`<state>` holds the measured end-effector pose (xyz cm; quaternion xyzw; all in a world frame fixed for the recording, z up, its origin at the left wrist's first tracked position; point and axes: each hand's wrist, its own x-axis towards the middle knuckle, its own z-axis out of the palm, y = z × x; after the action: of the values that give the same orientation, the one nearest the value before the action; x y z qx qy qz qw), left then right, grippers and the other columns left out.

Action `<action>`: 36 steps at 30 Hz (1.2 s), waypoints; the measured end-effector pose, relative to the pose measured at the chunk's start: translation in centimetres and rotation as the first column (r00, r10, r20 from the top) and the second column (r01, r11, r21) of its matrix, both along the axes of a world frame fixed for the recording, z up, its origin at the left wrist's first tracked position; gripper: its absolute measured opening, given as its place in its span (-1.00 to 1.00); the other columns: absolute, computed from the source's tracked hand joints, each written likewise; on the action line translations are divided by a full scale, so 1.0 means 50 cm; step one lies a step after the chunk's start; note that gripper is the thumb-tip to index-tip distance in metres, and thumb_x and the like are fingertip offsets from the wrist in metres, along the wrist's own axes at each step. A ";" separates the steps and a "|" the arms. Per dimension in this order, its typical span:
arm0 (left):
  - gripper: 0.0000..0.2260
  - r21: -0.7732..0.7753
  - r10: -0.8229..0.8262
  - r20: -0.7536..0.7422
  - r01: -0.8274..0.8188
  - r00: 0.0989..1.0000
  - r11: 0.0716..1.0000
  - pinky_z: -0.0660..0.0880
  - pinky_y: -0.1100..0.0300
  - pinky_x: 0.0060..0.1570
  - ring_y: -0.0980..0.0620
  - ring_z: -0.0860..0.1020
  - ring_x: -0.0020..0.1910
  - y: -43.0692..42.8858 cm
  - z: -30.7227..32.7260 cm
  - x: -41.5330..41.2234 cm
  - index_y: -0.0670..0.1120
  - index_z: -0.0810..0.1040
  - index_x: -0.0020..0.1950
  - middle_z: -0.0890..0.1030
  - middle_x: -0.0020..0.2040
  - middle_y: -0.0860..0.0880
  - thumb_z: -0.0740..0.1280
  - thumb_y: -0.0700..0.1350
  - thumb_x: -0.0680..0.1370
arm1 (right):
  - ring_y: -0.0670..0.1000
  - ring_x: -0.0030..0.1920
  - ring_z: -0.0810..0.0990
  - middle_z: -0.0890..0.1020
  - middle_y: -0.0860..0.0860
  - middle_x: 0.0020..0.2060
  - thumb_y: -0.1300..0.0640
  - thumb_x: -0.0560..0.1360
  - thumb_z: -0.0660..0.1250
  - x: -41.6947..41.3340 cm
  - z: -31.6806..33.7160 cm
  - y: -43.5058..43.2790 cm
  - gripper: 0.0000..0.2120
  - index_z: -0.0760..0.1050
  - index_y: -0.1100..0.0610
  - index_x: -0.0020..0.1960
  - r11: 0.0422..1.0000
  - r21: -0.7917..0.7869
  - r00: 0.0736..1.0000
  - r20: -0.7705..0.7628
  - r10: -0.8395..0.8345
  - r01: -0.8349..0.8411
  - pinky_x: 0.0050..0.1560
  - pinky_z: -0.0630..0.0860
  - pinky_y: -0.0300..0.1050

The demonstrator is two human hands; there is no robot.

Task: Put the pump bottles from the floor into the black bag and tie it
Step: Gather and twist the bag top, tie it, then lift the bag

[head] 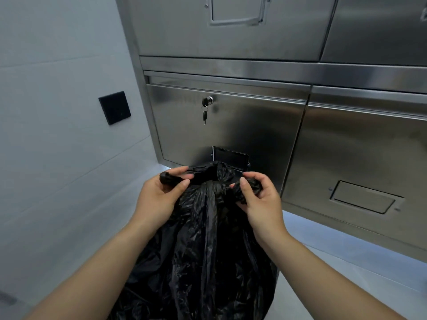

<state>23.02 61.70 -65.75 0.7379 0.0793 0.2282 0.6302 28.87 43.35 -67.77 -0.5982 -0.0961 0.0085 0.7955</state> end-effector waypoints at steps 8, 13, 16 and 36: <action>-0.87 0.020 -0.009 0.015 0.009 1.000 1.000 0.54 0.27 0.09 0.16 0.65 -0.01 0.002 0.012 -0.006 0.09 0.66 -0.08 0.72 -0.10 0.08 0.43 -0.11 0.42 | 0.01 -0.12 0.70 0.72 0.03 -0.23 0.20 0.48 0.37 0.001 0.023 -0.001 -0.85 0.46 0.08 0.02 0.998 0.005 0.996 0.051 0.069 -0.069 -0.05 0.59 -0.06; -0.85 0.245 -0.096 -0.025 0.099 0.995 0.964 0.46 0.44 -0.04 0.23 0.63 -0.04 -0.016 0.021 -0.005 0.14 0.67 -0.09 0.70 -0.08 0.17 0.40 -0.12 0.48 | -0.06 -0.18 0.69 0.72 -0.02 -0.25 0.13 0.35 0.50 0.001 0.019 -0.007 -0.90 0.60 -0.04 -0.24 0.990 -0.115 0.990 0.102 0.096 -0.084 -0.18 0.55 -0.25; -0.84 0.359 -0.113 -0.023 0.114 0.993 0.926 0.44 0.49 -0.09 0.27 0.61 -0.12 -0.041 0.030 -0.010 0.16 0.66 -0.08 0.69 -0.12 0.21 0.49 0.05 0.36 | -0.09 -0.21 0.67 0.71 -0.04 -0.26 0.05 0.31 0.52 0.003 0.024 -0.004 -0.91 0.63 -0.03 -0.21 0.990 -0.121 0.985 0.149 0.085 -0.067 -0.22 0.53 -0.31; -0.96 0.294 0.013 -0.052 0.003 0.999 0.956 0.45 0.43 -0.22 0.21 0.61 -0.28 -0.046 0.007 0.003 0.10 0.66 -0.26 0.68 -0.29 0.14 0.48 0.01 0.38 | -0.22 0.09 0.53 0.56 -0.27 0.03 -0.04 0.50 0.30 0.010 0.006 -0.024 -0.75 0.55 -0.10 0.16 0.806 -0.592 0.845 0.433 0.312 0.006 0.02 0.41 -0.44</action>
<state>23.14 59.39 -65.38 0.8291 0.0631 0.2194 0.5104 29.38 42.17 -67.49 -0.7785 -0.3462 -0.0552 0.5206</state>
